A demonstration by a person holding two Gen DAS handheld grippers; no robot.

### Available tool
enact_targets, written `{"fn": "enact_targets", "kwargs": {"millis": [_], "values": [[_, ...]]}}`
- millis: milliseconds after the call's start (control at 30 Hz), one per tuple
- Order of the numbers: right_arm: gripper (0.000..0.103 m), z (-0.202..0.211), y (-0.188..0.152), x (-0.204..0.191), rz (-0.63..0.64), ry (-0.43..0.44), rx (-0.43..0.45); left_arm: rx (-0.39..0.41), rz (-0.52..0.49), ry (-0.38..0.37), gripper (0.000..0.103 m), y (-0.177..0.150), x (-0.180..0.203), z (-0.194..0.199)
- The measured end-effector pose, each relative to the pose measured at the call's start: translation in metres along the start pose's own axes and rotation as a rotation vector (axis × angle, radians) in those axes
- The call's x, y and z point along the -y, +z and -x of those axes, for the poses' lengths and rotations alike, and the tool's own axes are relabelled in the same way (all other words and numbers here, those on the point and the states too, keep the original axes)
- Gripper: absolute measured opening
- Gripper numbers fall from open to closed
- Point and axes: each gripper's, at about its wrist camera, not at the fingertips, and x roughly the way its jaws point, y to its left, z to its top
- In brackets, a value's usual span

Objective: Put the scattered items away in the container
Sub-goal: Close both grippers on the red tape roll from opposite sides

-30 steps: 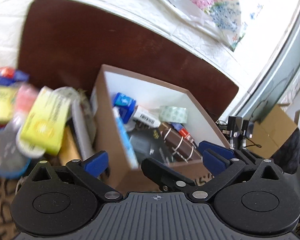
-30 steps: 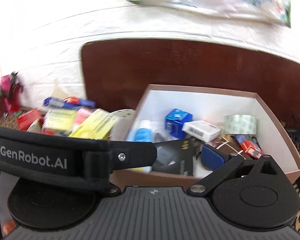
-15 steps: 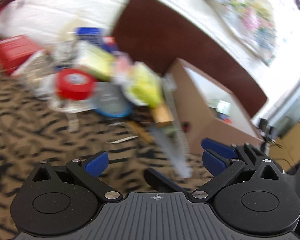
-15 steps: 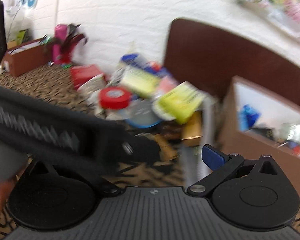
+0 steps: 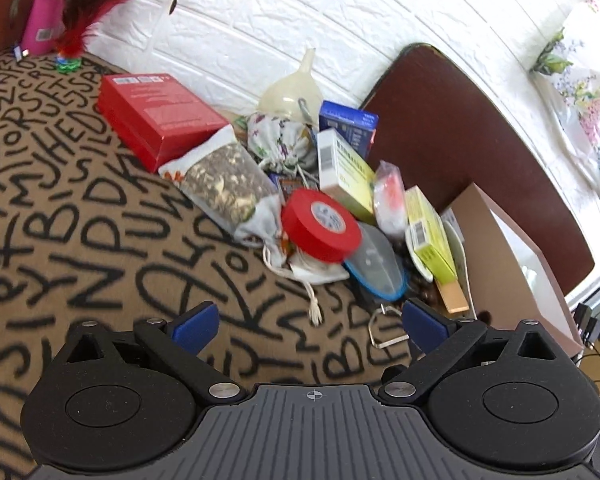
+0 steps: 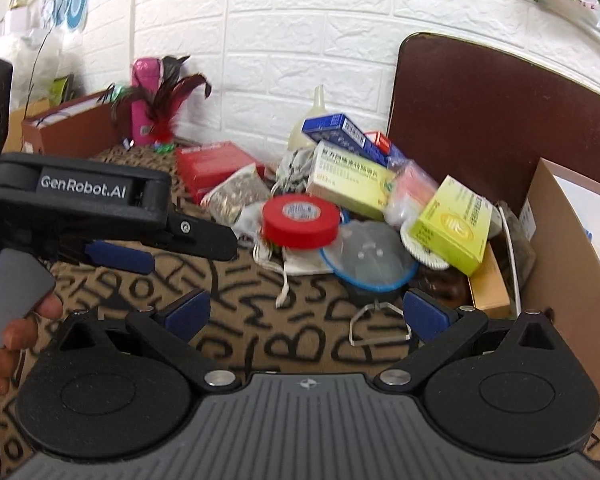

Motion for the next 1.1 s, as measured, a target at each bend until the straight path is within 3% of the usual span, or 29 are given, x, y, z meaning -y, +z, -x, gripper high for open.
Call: {"fn": "enact_targets", "kwargs": {"millis": [267,467,533,800,833,1000,1100], "values": [[0.092,-0.036,0.015,0.003,-0.011,0.03,-0.02,-0.036,-0.044,0.001,0.091,0.031,-0.003,-0.046],[0.084,-0.064,0.027,0.011,-0.047,0.05,-0.029,-0.092,-0.061,-0.004,0.071,0.047,-0.01,-0.083],[0.082,-0.073,0.031,0.014,-0.054,0.06,-0.031,-0.093,-0.073,-0.008,0.068,0.05,-0.009,-0.091],[0.081,-0.103,0.039,0.017,-0.06,0.094,-0.038,-0.094,-0.055,-0.031,0.069,0.059,-0.011,-0.104],[0.072,-0.107,0.039,0.016,-0.061,0.098,-0.046,-0.097,-0.06,-0.031,0.069,0.059,-0.011,-0.105],[0.071,-0.105,0.035,0.014,-0.067,0.112,-0.067,-0.111,-0.103,-0.016,0.055,0.054,-0.006,-0.101],[0.071,-0.091,0.029,0.009,-0.053,0.12,-0.077,-0.128,-0.11,-0.02,0.057,0.042,-0.001,-0.089]]}}
